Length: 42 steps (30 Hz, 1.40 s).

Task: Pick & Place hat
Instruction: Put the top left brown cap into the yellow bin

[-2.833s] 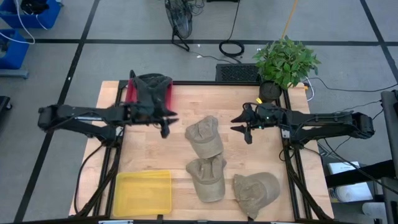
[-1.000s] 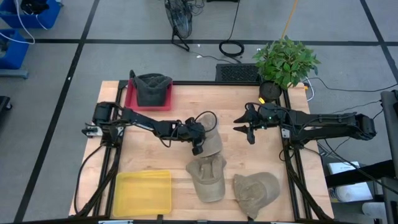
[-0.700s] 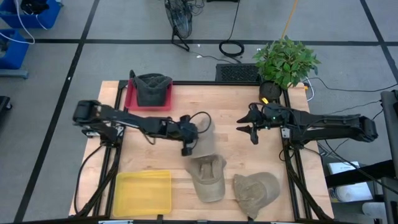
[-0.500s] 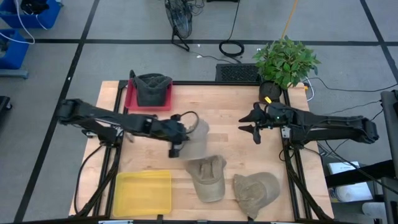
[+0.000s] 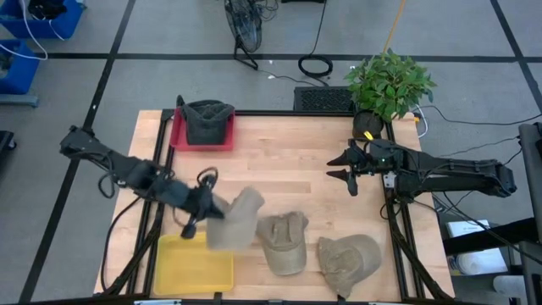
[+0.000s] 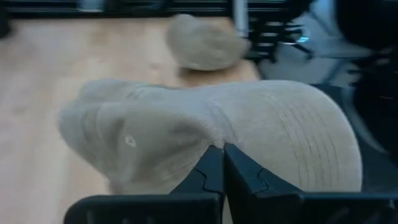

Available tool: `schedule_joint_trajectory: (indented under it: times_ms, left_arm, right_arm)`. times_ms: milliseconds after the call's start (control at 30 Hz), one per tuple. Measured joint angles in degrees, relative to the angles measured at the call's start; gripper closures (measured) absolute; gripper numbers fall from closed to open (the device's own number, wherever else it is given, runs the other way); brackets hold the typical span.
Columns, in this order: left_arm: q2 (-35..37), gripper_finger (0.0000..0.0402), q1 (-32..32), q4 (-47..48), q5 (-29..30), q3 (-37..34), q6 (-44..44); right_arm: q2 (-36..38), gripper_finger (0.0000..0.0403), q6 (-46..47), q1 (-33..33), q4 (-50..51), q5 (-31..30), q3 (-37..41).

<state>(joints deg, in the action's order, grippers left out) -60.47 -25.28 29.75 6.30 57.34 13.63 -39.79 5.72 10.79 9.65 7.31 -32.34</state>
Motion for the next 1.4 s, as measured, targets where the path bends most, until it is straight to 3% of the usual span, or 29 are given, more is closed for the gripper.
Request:
schedule_joint_trajectory:
  times_ms: [333, 533, 767, 1133, 1400]
  left_arm:
    - [-2.58, 0.0397, -16.03, 4.03, 4.86, 0.0, 19.8]
    - [-4.92, 0.0397, -25.27, 8.66, 11.28, -0.02, 34.32]
    - [-10.38, 0.0397, -33.9, 9.52, 16.22, 0.0, 44.98]
    - [-20.65, 0.0398, -40.17, 15.97, 16.66, 0.0, 58.67]
    - [-22.76, 0.0395, -40.49, 15.13, 19.5, -1.7, 59.03]
  right_arm:
    - [0.04, 0.0261, 0.46, -0.02, 0.07, 0.0, 0.0]
    - [0.04, 0.0261, 0.75, -0.02, 0.07, 0.0, 0.0]
    - [0.04, 0.0261, 1.13, -0.02, 0.07, -0.02, 0.0]
    - [0.04, 0.0261, 2.6, -0.02, 0.03, -0.02, 0.0]
    - [0.04, 0.0261, 2.12, -0.02, -1.18, -0.01, 0.0]
